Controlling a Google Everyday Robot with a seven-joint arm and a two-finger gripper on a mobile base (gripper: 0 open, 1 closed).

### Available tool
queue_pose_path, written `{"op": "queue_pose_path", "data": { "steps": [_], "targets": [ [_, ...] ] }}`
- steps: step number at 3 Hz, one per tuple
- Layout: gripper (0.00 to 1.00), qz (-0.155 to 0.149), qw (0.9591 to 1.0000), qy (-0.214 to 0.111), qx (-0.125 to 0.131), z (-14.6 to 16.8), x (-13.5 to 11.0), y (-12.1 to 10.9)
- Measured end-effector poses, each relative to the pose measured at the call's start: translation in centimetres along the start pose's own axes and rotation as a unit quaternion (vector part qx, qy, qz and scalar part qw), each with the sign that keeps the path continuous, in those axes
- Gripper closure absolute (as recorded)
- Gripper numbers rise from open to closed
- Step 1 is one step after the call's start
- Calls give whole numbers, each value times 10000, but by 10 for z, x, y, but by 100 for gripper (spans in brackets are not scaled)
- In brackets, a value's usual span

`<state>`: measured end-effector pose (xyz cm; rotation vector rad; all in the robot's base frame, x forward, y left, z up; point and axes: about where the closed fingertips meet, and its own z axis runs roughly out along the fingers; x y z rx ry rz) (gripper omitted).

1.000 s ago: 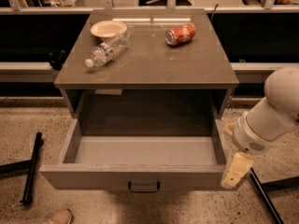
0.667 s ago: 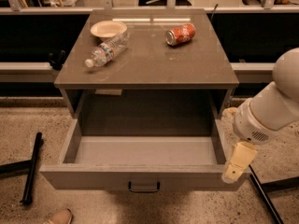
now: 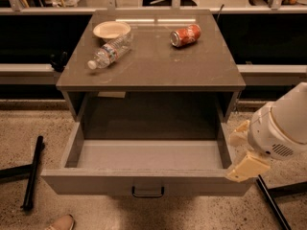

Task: Close top drawer

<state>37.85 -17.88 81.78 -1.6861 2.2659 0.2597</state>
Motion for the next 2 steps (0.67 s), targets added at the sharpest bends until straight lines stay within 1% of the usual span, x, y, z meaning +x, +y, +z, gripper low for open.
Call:
{"op": "queue_pose_path", "data": {
  "steps": [1, 2],
  "targets": [
    [65, 124, 9994, 256, -201, 14, 5, 22],
    [89, 216, 9960, 702, -502, 68, 30, 37]
  ]
}}
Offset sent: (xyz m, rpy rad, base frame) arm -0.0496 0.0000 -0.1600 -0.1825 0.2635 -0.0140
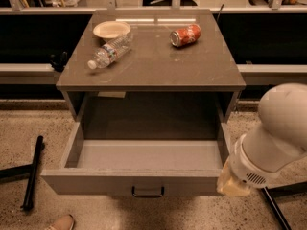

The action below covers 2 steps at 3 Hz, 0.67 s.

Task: Close top drawer

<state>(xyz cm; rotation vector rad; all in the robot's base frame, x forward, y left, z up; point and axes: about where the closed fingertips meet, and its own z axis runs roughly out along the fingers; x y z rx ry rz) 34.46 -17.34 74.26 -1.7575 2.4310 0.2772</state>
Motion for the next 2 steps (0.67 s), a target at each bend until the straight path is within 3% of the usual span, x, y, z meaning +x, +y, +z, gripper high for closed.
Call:
{"op": "queue_pose_path", "data": {
  "steps": [1, 2],
  "targets": [
    [100, 78, 9986, 446, -264, 72, 26, -2],
    [100, 137, 9967, 749, -289, 131, 44, -22]
  ]
}}
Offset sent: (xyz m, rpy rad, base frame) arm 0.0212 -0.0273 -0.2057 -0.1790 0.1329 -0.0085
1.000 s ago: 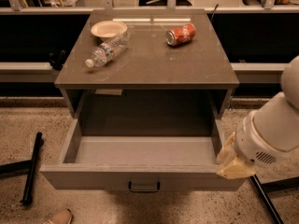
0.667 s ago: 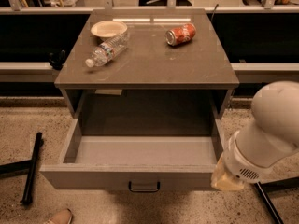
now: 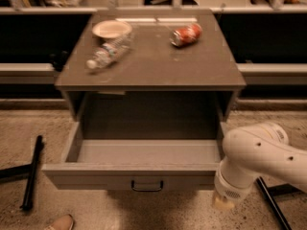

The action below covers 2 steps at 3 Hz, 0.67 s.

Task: Close top drawer

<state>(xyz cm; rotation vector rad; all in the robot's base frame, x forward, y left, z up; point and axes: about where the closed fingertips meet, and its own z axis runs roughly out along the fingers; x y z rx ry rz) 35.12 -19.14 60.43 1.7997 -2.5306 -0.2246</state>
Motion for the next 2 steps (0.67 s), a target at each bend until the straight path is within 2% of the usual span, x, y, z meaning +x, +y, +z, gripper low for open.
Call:
{"op": "queue_pose_path", "data": {
  "steps": [1, 2],
  "targets": [
    [100, 0, 10000, 0, 0, -1, 0, 0],
    [100, -65, 9994, -103, 327, 10, -17, -41]
  ]
}}
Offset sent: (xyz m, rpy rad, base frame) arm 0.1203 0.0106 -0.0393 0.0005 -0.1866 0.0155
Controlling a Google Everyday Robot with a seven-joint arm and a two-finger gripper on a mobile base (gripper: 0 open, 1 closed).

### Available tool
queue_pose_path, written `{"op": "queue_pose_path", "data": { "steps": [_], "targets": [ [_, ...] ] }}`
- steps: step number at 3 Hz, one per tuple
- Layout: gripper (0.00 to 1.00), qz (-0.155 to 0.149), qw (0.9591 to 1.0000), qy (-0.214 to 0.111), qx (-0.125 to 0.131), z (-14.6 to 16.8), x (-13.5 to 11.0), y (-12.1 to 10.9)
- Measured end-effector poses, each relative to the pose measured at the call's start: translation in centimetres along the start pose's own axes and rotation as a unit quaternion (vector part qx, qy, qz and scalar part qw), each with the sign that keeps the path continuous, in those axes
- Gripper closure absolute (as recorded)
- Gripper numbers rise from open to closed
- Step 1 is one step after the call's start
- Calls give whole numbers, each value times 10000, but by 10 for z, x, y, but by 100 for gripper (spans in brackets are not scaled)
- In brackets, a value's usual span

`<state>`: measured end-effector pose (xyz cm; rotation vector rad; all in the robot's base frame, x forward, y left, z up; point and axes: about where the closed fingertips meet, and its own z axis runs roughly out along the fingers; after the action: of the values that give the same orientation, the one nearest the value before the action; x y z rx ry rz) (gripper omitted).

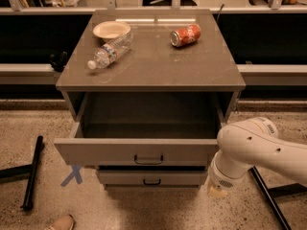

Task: Close top drawer

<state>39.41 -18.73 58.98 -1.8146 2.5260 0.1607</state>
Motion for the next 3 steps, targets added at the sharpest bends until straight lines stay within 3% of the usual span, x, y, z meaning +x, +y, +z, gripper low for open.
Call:
{"op": "queue_pose_path", "data": {
  "steps": [1, 2, 3],
  "targets": [
    [100, 0, 10000, 0, 0, 0, 0, 0],
    [100, -26, 10000, 31, 51, 1, 0, -19],
    [100, -77, 9998, -10, 195, 0, -2, -54]
  ]
}}
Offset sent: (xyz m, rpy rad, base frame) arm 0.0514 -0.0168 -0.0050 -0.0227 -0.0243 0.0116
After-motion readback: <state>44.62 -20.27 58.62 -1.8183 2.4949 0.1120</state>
